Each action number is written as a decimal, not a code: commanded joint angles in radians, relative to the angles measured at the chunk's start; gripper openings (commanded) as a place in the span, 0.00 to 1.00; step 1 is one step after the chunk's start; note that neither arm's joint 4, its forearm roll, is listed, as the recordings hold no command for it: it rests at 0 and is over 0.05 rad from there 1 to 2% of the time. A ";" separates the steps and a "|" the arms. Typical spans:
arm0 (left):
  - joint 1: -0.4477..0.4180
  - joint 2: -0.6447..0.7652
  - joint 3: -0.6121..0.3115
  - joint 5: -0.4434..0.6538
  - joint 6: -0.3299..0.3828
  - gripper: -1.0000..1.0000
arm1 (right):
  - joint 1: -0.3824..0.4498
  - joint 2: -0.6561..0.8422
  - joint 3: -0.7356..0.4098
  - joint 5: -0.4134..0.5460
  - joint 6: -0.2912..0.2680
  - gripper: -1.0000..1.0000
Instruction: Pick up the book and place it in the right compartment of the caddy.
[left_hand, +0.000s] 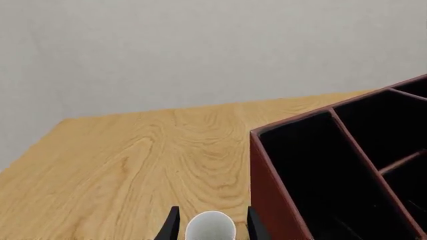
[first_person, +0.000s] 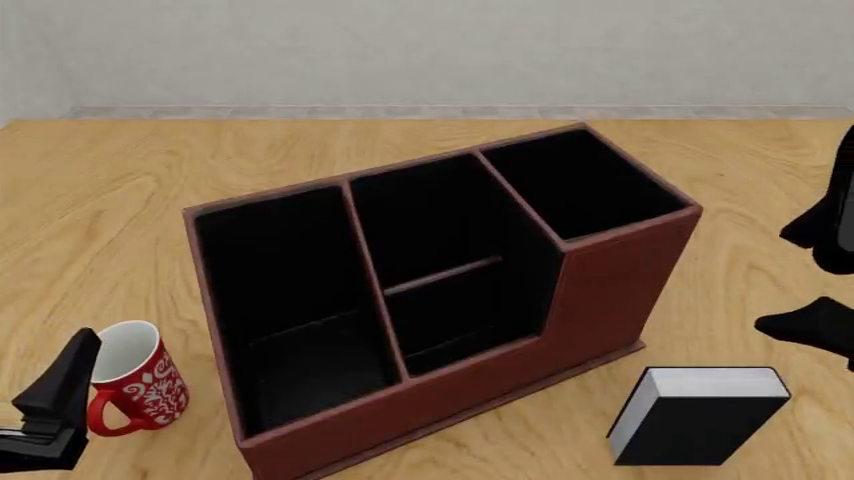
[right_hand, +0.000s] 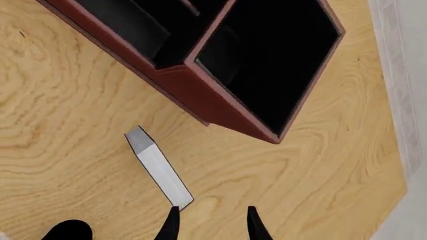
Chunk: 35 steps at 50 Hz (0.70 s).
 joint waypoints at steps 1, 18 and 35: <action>-0.003 0.000 0.005 0.001 -0.001 1.00 | -0.026 -0.002 0.066 0.000 0.031 1.00; -0.006 -0.004 0.010 0.003 -0.003 1.00 | 0.017 -0.006 0.128 0.000 0.096 1.00; -0.007 -0.005 0.015 0.012 0.004 1.00 | 0.082 0.020 0.148 0.000 0.165 1.00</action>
